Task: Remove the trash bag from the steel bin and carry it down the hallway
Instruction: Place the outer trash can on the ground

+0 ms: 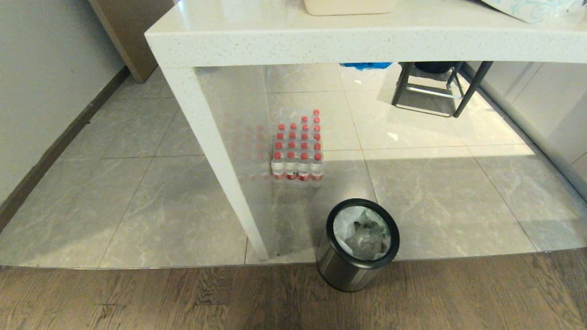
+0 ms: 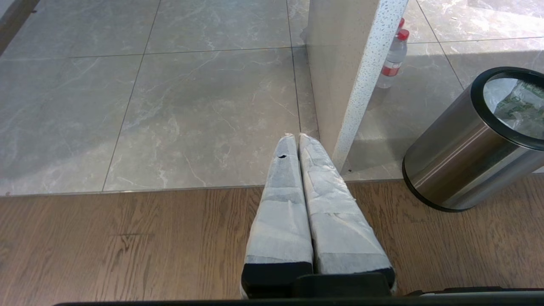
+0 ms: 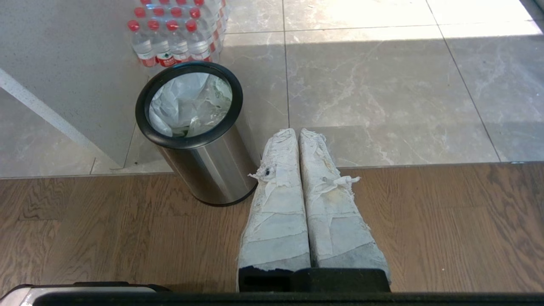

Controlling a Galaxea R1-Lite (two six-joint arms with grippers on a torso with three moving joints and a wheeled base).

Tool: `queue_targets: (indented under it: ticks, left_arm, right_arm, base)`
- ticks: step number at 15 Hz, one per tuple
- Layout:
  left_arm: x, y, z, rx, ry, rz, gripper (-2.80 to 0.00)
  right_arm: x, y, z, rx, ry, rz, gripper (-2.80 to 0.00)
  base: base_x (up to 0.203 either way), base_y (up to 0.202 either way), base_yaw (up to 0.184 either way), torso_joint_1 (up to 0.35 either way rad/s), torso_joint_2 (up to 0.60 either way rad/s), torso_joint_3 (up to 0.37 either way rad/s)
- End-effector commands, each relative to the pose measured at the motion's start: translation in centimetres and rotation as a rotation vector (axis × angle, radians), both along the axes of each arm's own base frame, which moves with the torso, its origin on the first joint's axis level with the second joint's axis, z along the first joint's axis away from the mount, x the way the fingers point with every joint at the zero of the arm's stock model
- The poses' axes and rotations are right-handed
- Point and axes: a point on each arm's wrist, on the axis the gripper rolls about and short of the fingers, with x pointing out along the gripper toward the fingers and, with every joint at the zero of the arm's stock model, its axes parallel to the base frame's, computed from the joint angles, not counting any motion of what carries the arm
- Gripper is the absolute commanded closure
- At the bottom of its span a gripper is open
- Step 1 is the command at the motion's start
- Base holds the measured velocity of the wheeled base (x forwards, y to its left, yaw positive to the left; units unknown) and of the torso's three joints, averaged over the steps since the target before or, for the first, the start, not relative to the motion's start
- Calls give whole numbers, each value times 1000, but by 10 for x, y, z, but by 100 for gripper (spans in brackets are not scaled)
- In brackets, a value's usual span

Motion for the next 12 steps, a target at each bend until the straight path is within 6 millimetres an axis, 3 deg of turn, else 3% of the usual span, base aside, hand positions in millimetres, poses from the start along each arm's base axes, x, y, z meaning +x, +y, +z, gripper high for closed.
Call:
queue_targets:
  ticks: [1,12]
  left_arm:
    - [0,0,0,-1,-1,0,0]
    - [0,0,0,-1,-1,0,0]
  right_arm:
    - [0,0,0,-1,0,0,0]
    - [0,0,0,1,3,0,0]
  base:
    - [0,0,0,0,0,0]
    - [0,0,0,0,0,0]
